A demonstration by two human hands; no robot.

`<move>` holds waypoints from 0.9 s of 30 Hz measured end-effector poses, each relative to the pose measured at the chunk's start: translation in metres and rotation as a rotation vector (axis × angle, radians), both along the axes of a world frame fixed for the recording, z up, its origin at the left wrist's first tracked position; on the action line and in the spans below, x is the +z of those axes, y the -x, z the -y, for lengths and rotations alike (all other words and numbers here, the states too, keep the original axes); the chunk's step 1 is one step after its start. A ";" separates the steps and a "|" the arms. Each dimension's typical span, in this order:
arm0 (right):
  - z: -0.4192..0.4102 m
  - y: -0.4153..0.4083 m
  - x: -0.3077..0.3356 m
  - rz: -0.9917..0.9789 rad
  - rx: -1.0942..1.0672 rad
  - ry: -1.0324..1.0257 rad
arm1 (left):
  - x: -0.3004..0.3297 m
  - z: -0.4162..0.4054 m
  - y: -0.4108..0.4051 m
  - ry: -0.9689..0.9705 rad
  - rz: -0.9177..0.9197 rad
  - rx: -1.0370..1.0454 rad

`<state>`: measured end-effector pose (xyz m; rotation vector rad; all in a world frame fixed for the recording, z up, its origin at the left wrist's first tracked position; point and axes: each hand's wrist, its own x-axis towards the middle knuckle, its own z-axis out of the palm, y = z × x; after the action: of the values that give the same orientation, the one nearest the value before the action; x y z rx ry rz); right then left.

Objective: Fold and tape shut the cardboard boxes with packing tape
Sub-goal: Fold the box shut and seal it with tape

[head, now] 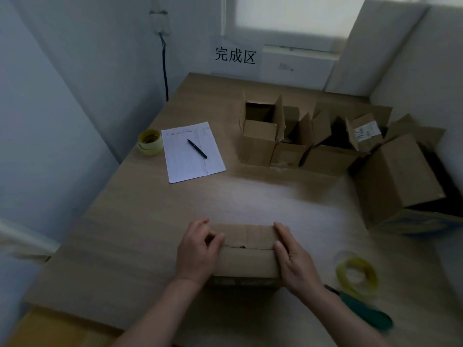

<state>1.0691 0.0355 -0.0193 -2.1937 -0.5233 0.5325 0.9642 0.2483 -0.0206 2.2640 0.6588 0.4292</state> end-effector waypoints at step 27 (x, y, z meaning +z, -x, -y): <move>0.205 -0.086 -0.024 0.297 0.327 0.854 | 0.014 0.062 -0.020 -0.460 -0.092 -0.274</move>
<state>1.1553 -0.1693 -0.0430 -3.0502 -0.9525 0.6905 0.9843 0.1859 -0.0071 2.7758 0.3041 0.3696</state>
